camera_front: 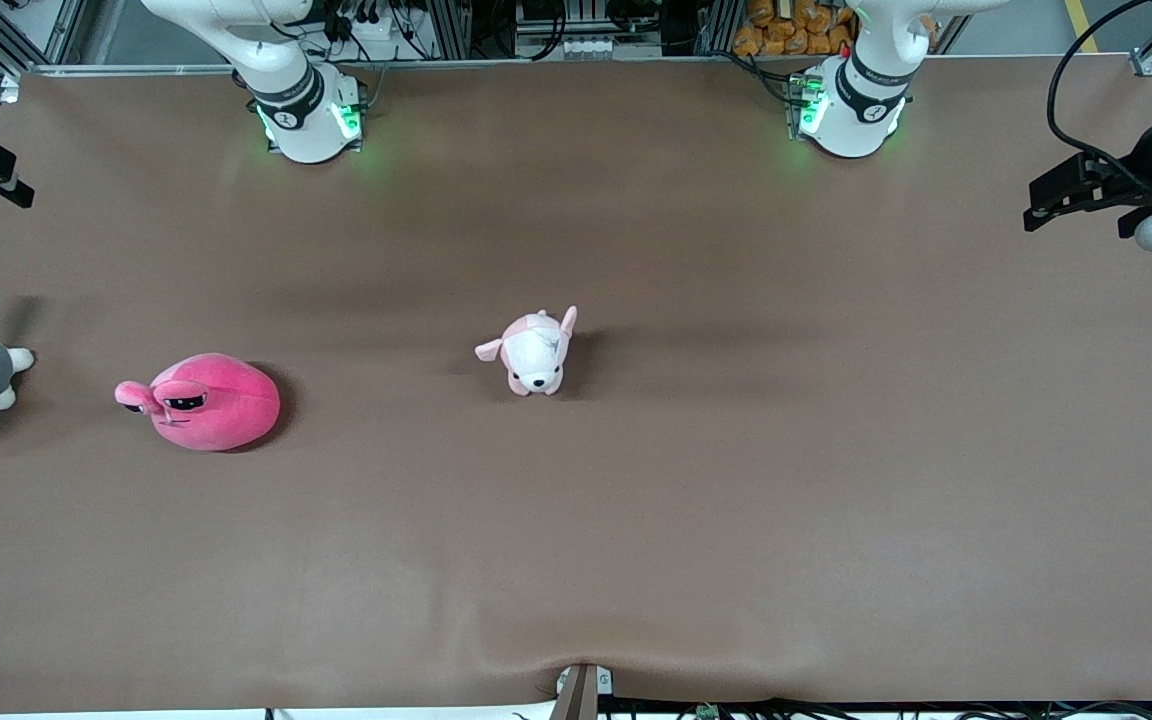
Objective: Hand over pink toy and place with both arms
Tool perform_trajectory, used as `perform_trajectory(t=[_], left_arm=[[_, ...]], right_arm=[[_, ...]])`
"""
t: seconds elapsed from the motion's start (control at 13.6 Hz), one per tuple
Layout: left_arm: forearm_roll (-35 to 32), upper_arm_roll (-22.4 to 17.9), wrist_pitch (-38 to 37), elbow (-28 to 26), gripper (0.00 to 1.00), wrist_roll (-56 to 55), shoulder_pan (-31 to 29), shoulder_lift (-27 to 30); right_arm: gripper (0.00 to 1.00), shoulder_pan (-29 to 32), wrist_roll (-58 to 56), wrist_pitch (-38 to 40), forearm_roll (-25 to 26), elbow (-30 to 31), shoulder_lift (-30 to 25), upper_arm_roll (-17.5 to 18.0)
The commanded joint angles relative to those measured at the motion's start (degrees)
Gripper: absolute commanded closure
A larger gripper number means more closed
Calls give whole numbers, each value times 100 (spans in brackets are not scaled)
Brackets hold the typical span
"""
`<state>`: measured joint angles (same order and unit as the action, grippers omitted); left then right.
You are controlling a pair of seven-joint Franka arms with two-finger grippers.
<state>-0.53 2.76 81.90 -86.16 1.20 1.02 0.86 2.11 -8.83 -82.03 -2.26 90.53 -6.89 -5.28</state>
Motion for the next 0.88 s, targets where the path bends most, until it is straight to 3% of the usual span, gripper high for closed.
perform_trajectory(t=[0.0,0.81], left_arm=[[0,67,-87,161,0,126,-111,-42],[-264,93,-8,117,0,161,-67,-95]], right_arm=[[0,-70,-67,46,156,-158,73,-8],[0,-70,-58,117,164,-132,82,1]])
